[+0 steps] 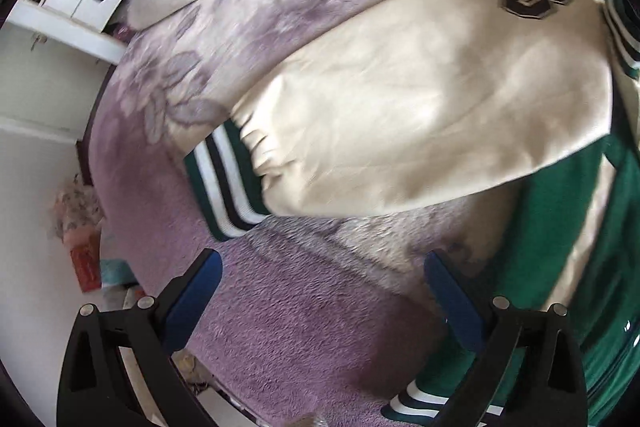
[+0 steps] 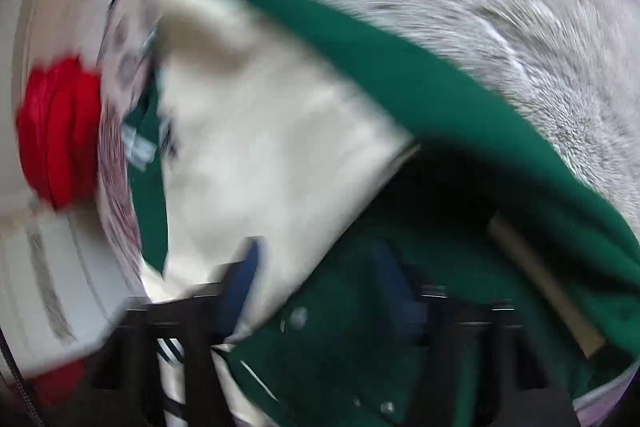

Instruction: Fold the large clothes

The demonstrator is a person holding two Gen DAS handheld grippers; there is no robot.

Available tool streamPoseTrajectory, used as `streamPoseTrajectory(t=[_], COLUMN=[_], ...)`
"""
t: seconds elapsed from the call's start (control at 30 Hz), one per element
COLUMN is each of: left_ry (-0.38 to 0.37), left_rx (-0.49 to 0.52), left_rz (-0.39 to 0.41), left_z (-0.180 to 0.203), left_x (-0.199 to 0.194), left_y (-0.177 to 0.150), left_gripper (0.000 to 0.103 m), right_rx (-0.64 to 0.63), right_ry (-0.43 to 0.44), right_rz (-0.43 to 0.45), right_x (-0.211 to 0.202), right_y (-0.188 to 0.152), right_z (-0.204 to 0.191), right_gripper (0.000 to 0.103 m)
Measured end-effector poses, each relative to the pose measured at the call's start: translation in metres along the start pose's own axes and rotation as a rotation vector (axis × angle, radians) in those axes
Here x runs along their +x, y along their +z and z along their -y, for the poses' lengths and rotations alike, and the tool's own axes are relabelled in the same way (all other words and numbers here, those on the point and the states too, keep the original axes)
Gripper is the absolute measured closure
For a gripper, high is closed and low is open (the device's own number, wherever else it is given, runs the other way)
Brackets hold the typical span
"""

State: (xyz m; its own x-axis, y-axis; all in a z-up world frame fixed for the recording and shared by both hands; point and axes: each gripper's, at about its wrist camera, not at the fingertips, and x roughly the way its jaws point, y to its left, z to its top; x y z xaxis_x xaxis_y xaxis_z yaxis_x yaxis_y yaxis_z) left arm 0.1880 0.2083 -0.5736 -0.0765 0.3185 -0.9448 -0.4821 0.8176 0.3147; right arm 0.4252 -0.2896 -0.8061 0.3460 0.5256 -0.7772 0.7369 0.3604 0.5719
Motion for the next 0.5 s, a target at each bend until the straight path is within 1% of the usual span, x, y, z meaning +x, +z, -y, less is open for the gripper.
streamPoseTrajectory(t=[0.03, 0.07, 0.13, 0.17, 0.2, 0.23, 0.27, 0.3, 0.33, 0.37, 0.4, 0.43, 0.47, 0.5], left_ry=[0.009, 0.022, 0.037, 0.038, 0.032, 0.019, 0.005, -0.011, -0.047, -0.072, -0.113, -0.165, -0.22, -0.296], left_rx=[-0.019, -0.032, -0.053, -0.064, -0.077, -0.094, -0.118, -0.145, -0.189, -0.218, -0.266, -0.321, -0.367, -0.42], left_rz=[0.004, 0.008, 0.015, 0.011, 0.006, -0.005, -0.026, -0.041, -0.06, -0.072, -0.084, -0.099, -0.111, -0.13], left_z=[-0.003, -0.006, -0.008, -0.01, -0.012, -0.014, -0.018, -0.021, -0.028, -0.032, -0.04, -0.048, -0.054, -0.06], left_x=[0.0, 0.0, -0.001, 0.0, 0.001, 0.003, 0.007, 0.01, 0.014, 0.016, 0.02, 0.025, 0.031, 0.037], left_y=[-0.001, -0.001, -0.002, -0.002, -0.002, -0.003, -0.003, -0.004, -0.005, -0.007, -0.008, -0.009, -0.01, -0.01], left_gripper=[0.0, 0.0, 0.0, 0.0, 0.0, 0.0, 0.0, 0.0, 0.0, 0.0, 0.0, 0.0, 0.0, 0.0], right_rx=[0.005, 0.01, 0.042, 0.067, 0.076, 0.061, 0.032, -0.022, -0.065, -0.119, -0.186, -0.243, -0.307, -0.36], right_ry=[0.0, -0.013, -0.041, -0.066, -0.105, -0.129, -0.165, -0.21, -0.222, -0.243, -0.269, -0.273, -0.271, -0.259], right_rz=[0.041, 0.113, 0.213, 0.24, 0.235, 0.198, 0.143, 0.074, 0.046, 0.025, 0.01, -0.006, -0.035, -0.075], right_x=[-0.004, -0.01, -0.019, -0.029, -0.03, -0.03, -0.027, -0.023, -0.031, -0.031, -0.03, -0.028, -0.021, -0.01], right_y=[0.006, 0.01, 0.017, 0.019, 0.019, 0.018, 0.012, 0.001, -0.008, -0.023, -0.043, -0.06, -0.08, -0.098], right_z=[0.001, 0.002, 0.008, 0.011, 0.013, 0.01, 0.002, -0.008, -0.009, -0.02, -0.033, -0.043, -0.057, -0.073], right_gripper=[0.095, 0.096, 0.097, 0.097, 0.096, 0.09, 0.082, 0.078, 0.069, 0.06, 0.055, 0.047, 0.044, 0.044])
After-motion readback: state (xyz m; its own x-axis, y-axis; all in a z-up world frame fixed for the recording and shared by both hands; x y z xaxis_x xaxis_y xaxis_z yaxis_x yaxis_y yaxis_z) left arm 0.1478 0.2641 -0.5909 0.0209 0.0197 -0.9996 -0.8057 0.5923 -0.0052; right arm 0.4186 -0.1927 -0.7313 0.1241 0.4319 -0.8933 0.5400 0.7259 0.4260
